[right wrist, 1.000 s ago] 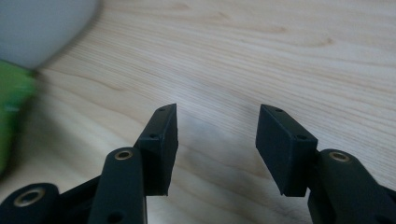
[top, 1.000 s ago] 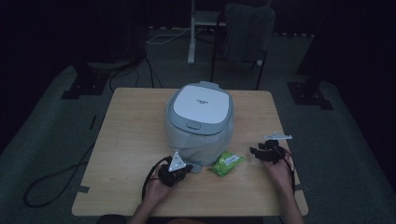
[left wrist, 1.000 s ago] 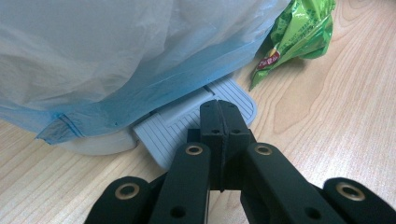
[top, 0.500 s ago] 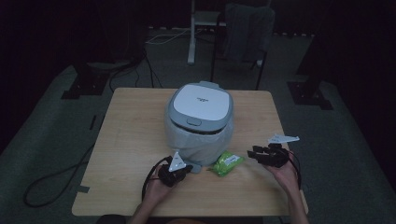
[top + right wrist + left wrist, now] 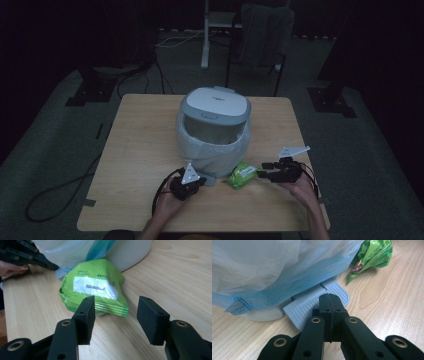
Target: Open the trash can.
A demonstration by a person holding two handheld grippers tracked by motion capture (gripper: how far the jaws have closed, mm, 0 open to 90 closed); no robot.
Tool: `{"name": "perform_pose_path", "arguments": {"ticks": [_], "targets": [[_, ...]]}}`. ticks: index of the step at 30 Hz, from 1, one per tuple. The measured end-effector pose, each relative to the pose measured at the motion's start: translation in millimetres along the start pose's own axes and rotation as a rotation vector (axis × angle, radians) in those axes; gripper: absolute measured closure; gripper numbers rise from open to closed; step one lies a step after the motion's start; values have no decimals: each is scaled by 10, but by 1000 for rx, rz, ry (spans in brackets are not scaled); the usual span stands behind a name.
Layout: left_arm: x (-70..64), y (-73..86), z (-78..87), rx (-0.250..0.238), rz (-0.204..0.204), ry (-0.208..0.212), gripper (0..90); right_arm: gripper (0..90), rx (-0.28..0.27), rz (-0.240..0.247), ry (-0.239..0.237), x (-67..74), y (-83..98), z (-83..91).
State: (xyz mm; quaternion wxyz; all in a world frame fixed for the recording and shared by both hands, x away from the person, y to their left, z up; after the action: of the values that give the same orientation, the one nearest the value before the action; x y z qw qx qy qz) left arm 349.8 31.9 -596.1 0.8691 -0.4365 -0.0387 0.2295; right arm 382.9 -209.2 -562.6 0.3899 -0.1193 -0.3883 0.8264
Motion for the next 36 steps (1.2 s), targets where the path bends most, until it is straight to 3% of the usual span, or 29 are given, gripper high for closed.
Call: {"name": "perform_pose_path", "arguments": {"ticks": [7, 21, 23, 25, 26, 29, 36], "targets": [[4, 25, -25, 17, -1, -6, 900, 532, 34, 13, -17, 37, 50, -69], [7, 40, -38, 26, -4, -5, 900, 785, 70, 48, -43, 78, 111, -96], [7, 40, -38, 26, -4, -6, 900, 771, 77, 52, -47, 80, 121, -99], [7, 40, -38, 26, -4, -5, 900, 643, 80, 54, -57, 91, 126, -100], [7, 40, -38, 26, -4, -5, 900, 643, 80, 54, -57, 91, 126, -100], [8, 40, -38, 26, -4, -5, 900, 519, 90, 71, -66, 122, 141, -129], [7, 39, -39, 23, 0, -4, 900, 508, 126, 105, -64, 137, 188, -246]]}}
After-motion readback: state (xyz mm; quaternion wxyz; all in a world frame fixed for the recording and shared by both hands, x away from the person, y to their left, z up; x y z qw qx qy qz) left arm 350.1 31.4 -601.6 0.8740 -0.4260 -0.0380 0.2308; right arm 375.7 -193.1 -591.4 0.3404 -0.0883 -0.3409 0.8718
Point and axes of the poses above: each handheld gripper's, and its own axes: z roughly backward along the jaws, y roughly out of its underside, x roughly to its left, the point moved 10 cm from there along -z, roughly forward along the jaws, and after that the axes turned 14 degrees about y, right-handed, at the moved point
